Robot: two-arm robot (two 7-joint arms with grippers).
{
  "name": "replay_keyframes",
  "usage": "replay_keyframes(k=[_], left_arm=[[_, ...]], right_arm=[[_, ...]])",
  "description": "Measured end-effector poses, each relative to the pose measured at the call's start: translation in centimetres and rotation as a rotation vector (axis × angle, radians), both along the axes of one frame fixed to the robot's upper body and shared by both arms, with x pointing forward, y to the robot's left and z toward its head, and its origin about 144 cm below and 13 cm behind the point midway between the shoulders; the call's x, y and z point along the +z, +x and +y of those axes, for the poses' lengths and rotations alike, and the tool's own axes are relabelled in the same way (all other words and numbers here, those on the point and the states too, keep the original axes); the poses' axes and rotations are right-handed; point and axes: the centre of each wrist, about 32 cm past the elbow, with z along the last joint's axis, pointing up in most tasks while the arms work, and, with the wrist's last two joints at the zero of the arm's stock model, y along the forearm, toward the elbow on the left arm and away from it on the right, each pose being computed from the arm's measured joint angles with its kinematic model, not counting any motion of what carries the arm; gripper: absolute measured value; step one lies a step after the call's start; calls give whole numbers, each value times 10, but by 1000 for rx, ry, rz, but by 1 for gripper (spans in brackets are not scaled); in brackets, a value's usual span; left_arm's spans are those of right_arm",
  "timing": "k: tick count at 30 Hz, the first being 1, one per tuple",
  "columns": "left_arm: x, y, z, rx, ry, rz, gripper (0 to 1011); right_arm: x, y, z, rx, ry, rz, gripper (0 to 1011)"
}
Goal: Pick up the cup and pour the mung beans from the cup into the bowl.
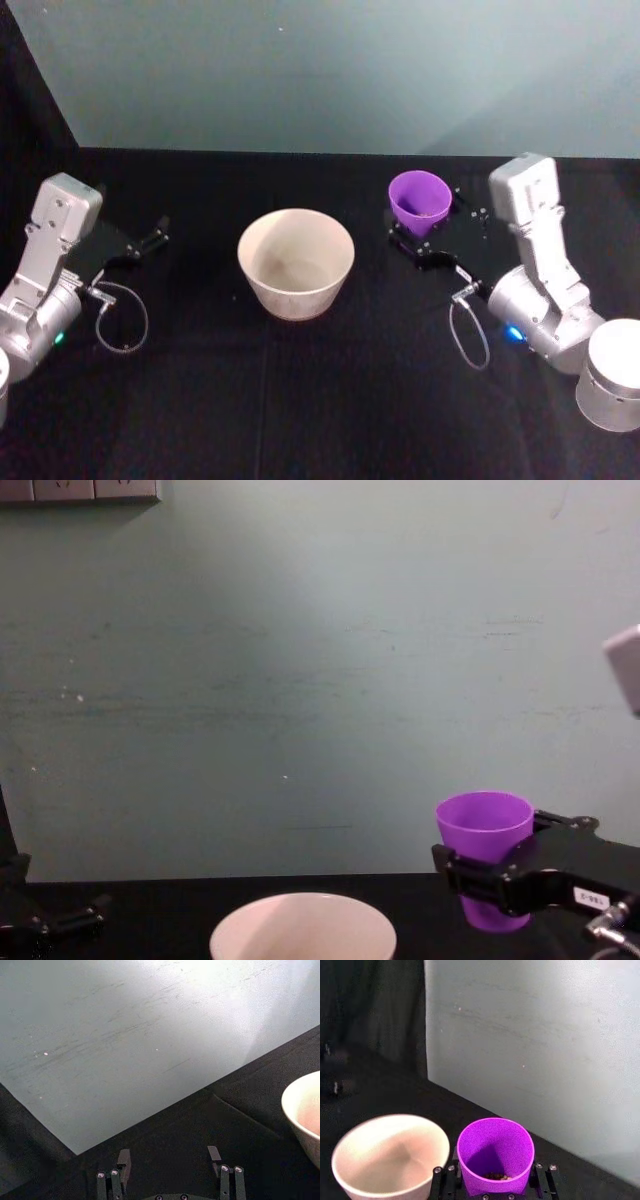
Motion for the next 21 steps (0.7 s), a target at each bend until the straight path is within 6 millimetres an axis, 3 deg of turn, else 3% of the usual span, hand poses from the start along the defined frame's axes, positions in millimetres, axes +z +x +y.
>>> replay_keyframes(k=[11,21], left_arm=[[0,0,0,0,0,0,1000],[0,0,0,0,0,0,1000]], right_arm=[[20,0,18,10,-301,-137,718],[42,14,45,60,-569,-188,718]])
